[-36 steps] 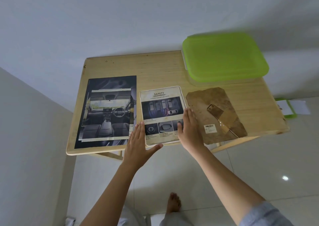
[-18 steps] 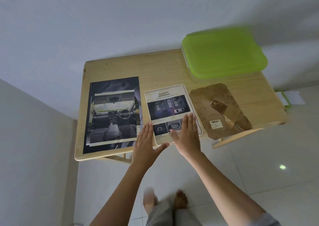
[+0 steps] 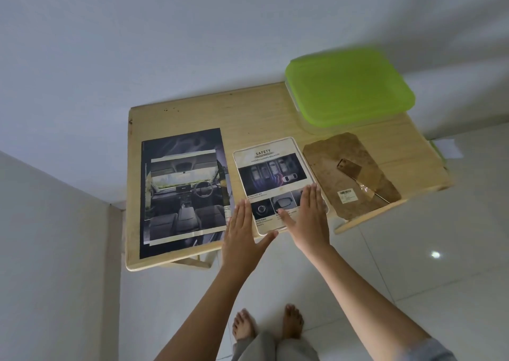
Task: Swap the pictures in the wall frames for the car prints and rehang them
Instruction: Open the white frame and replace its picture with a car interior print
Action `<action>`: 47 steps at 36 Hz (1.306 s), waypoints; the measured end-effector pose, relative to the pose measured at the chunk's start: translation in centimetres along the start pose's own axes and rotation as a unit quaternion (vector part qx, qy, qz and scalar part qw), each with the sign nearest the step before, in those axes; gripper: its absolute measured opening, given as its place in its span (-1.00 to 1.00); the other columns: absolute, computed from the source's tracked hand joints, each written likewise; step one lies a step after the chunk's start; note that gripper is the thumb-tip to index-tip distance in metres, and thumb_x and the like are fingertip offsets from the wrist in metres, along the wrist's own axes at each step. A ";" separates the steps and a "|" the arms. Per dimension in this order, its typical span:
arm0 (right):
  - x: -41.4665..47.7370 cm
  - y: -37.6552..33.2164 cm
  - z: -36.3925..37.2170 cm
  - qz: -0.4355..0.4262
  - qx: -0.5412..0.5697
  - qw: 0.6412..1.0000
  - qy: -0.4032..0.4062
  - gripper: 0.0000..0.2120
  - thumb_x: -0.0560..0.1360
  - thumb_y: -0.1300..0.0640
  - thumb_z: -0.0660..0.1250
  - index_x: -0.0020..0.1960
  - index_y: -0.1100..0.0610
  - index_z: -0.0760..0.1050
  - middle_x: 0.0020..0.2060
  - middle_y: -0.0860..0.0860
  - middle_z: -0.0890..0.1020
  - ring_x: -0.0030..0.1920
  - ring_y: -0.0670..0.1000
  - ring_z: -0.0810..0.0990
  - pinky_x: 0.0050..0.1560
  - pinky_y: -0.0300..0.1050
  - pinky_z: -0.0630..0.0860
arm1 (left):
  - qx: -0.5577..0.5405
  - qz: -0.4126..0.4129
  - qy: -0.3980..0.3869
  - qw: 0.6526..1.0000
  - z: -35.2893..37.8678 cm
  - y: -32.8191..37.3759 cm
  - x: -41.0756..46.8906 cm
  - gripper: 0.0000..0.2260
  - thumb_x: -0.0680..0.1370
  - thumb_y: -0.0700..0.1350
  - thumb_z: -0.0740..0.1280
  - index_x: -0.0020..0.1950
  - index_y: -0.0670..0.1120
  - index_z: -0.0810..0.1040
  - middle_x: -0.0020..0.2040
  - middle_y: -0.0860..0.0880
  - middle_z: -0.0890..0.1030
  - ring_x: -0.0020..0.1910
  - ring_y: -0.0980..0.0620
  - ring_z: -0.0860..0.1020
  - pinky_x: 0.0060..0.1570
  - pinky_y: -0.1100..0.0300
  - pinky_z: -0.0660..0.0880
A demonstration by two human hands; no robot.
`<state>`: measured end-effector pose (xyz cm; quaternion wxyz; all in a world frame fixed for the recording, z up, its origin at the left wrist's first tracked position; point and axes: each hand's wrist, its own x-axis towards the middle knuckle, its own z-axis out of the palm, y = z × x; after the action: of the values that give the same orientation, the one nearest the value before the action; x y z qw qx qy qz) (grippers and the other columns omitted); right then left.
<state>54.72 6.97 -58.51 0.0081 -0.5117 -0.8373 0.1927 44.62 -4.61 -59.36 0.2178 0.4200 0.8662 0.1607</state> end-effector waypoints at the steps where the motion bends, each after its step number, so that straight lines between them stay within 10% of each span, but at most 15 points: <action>1: 0.0 0.0 0.0 -0.002 0.003 1.000 0.000 -0.17 0.51 -0.27 0.07 0.50 0.21 -0.21 0.51 0.13 -0.15 0.51 0.07 -0.19 0.43 -0.11 -0.20 | 0.000 0.001 0.001 1.000 0.0 0.0 0.0 -0.18 0.47 0.36 0.07 0.51 -0.02 -0.25 0.53 0.06 -0.23 0.43 0.16 -0.31 0.38 0.18 -0.24; 14: -0.1 -0.1 0.8 -0.002 0.073 0.996 0.046 -0.20 0.49 -0.16 0.22 0.50 0.22 -0.07 0.51 0.12 -0.01 0.52 0.04 -0.07 0.44 -0.18 -0.13 | -0.013 0.002 0.001 1.000 0.0 0.0 0.0 -0.17 0.46 0.36 0.09 0.51 -0.03 -0.24 0.53 0.04 -0.22 0.43 0.16 -0.32 0.39 0.19 -0.26; 23: -0.7 -0.7 1.3 -0.013 0.153 0.982 0.111 -0.47 0.46 0.02 0.37 0.37 0.18 0.35 0.35 0.12 0.43 0.39 0.11 0.36 0.31 0.08 0.41 | -0.013 0.005 -0.001 1.000 -0.3 0.0 0.0 -0.16 0.48 0.35 0.09 0.51 -0.05 -0.25 0.53 0.03 -0.22 0.44 0.14 -0.31 0.39 0.19 -0.26; 35: -0.1 0.6 -0.2 -0.032 0.231 0.961 0.149 -0.78 0.46 0.26 0.36 0.11 0.21 0.58 0.02 0.09 0.65 0.06 0.05 0.60 0.04 0.03 0.60 | -0.018 0.004 -0.002 1.000 -0.5 0.2 -0.1 -0.17 0.48 0.34 0.11 0.51 -0.04 -0.25 0.53 0.03 -0.22 0.50 0.09 -0.24 0.40 0.17 -0.23; 47: -1.1 0.1 0.9 0.028 0.064 0.993 0.096 -0.29 0.51 -0.14 0.22 0.49 0.20 0.07 0.49 0.11 0.15 0.50 0.08 0.10 0.43 -0.09 0.13 | 0.016 0.010 0.005 1.000 0.1 -0.1 0.0 -0.18 0.46 0.38 0.02 0.51 -0.03 -0.25 0.53 0.03 -0.22 0.42 0.13 -0.33 0.37 0.20 -0.29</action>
<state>55.13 5.81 -59.21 0.1154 -0.5496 -0.8039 0.1960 44.59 -4.66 -59.51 0.2048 0.4316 0.8654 0.1512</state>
